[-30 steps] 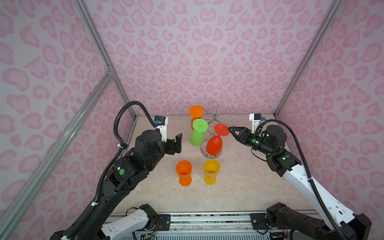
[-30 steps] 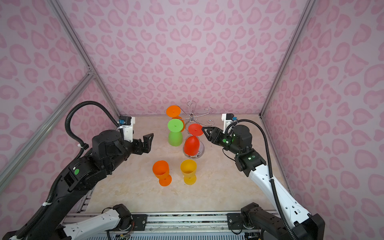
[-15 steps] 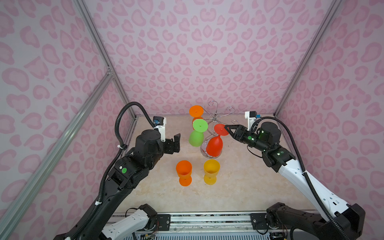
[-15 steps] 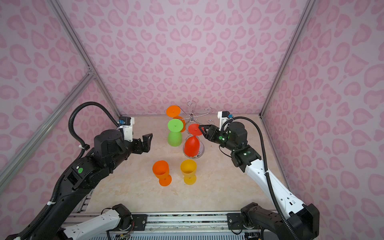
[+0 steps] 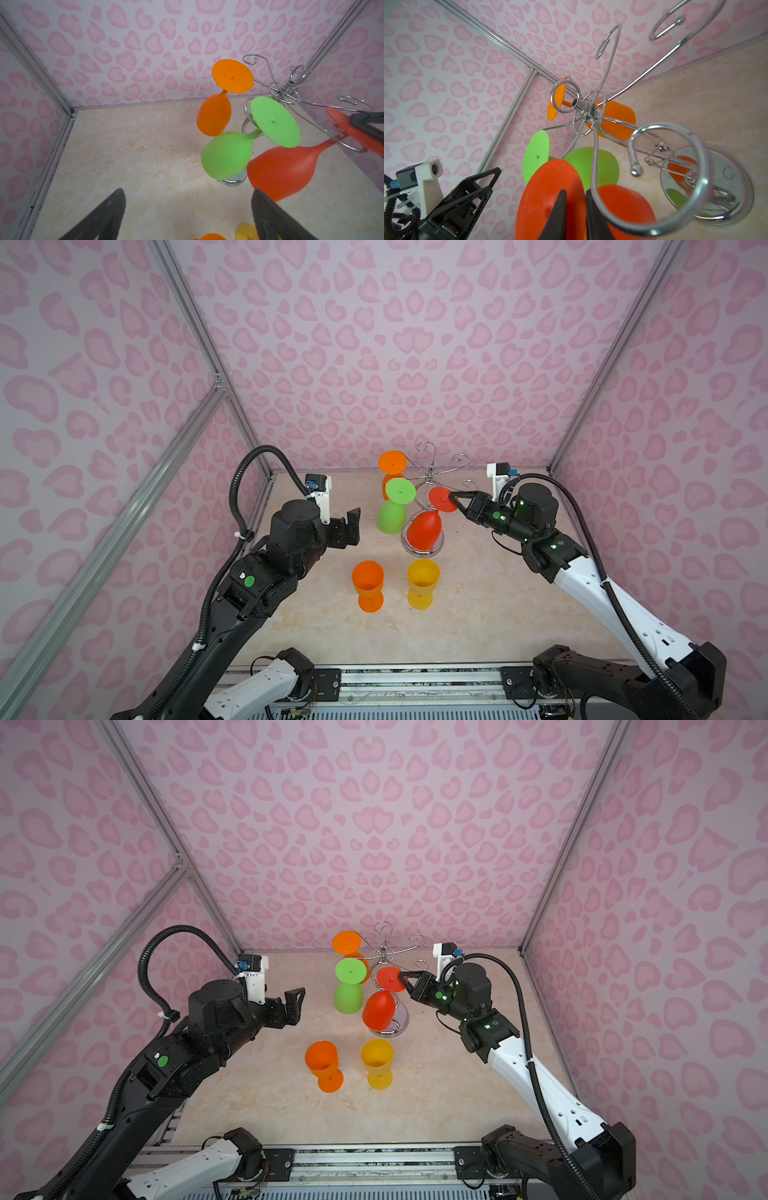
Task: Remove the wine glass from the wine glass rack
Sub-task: 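Open and raise the left gripper while the right gripper approaches the red glass, then close the right gripper on the red glass's base rim on the rack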
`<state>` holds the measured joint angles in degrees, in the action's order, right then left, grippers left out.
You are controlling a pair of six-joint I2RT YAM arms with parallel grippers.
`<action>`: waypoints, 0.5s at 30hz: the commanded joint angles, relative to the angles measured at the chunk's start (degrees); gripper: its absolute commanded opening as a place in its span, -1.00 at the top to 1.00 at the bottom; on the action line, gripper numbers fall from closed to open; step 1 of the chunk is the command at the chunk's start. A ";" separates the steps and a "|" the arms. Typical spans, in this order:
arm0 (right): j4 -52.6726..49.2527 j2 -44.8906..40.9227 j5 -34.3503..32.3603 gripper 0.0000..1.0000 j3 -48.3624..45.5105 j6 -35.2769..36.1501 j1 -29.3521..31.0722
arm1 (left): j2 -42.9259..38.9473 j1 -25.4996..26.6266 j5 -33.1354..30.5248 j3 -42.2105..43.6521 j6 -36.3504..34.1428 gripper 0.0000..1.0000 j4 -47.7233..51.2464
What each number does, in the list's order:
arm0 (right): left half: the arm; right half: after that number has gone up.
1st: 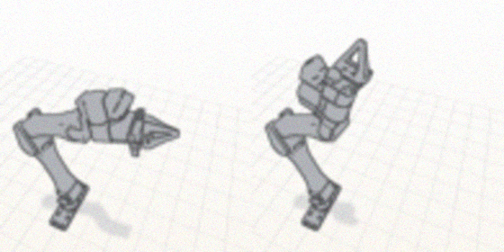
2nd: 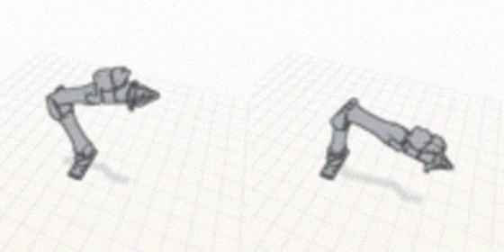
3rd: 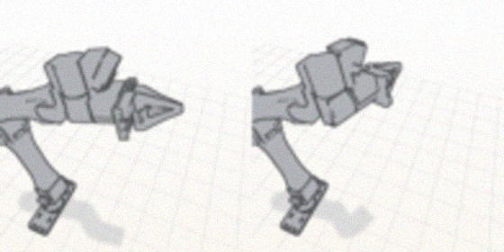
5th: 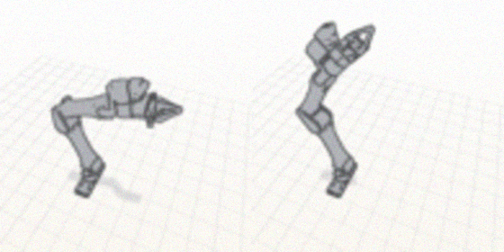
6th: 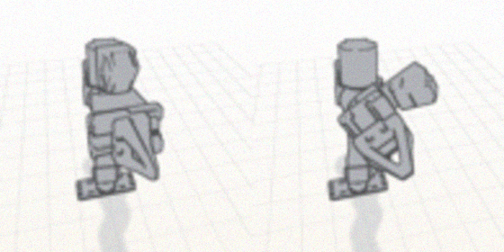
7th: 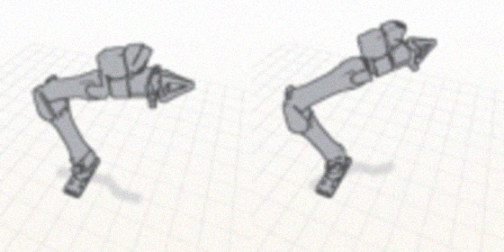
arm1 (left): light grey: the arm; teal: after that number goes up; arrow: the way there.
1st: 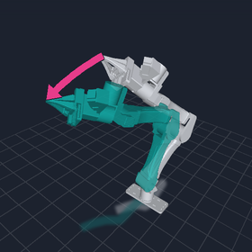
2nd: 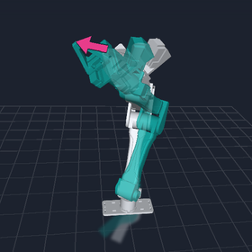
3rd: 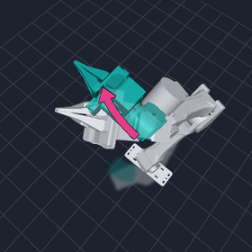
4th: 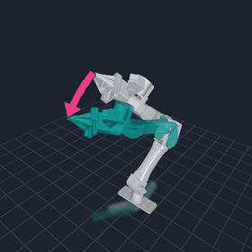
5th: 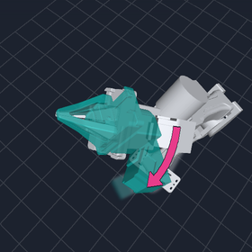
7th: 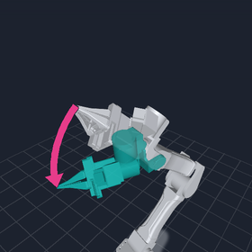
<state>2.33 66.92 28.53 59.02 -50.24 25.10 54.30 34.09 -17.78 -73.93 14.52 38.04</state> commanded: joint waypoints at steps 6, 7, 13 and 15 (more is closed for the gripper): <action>3.88 -0.62 1.39 0.85 -0.73 -1.98 -0.62 | -0.25 -0.42 1.00 0.63 0.68 -0.92 -1.61; 4.44 -0.81 1.59 0.88 -0.93 -2.40 -0.69 | -0.32 -0.42 1.03 0.76 0.71 -0.92 -1.58; 9.71 -1.35 4.57 0.99 -2.69 -7.48 -2.54 | -0.69 -0.69 0.93 1.06 0.91 -0.92 -1.52; 11.68 -1.43 5.58 1.00 -3.35 -9.14 -3.33 | -0.86 -0.77 0.77 1.14 0.89 -0.92 -1.54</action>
<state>10.55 65.54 32.99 56.53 -56.75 22.50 53.80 33.43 -16.91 -72.97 15.16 37.95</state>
